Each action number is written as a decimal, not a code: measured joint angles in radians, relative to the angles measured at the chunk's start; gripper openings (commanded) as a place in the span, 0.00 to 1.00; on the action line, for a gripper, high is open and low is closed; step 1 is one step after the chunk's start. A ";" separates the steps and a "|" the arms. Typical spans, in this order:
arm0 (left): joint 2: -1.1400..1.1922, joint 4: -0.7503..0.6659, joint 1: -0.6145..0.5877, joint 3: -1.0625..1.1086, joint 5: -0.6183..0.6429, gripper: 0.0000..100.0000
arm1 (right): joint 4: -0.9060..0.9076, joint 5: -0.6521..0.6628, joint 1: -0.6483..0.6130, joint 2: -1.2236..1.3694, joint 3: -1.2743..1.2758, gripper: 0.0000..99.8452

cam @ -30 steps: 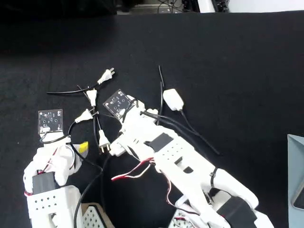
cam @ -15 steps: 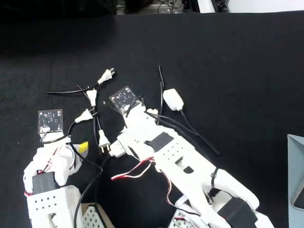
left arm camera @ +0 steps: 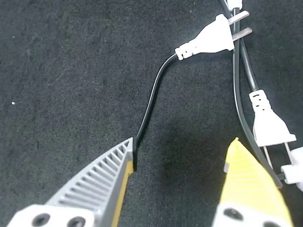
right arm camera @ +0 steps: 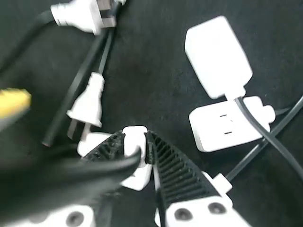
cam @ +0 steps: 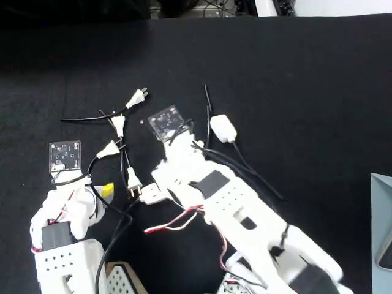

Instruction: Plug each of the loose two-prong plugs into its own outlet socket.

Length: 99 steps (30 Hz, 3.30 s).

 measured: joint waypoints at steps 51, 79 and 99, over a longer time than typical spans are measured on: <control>0.000 0.000 0.000 0.000 0.000 0.30 | -0.064 -0.080 -0.005 0.044 0.135 0.01; 0.000 0.000 0.000 0.000 0.000 0.30 | 0.058 0.120 -0.061 0.365 -0.137 0.01; 0.000 0.000 0.000 0.011 0.000 0.30 | 0.083 0.123 0.255 0.057 -0.253 0.01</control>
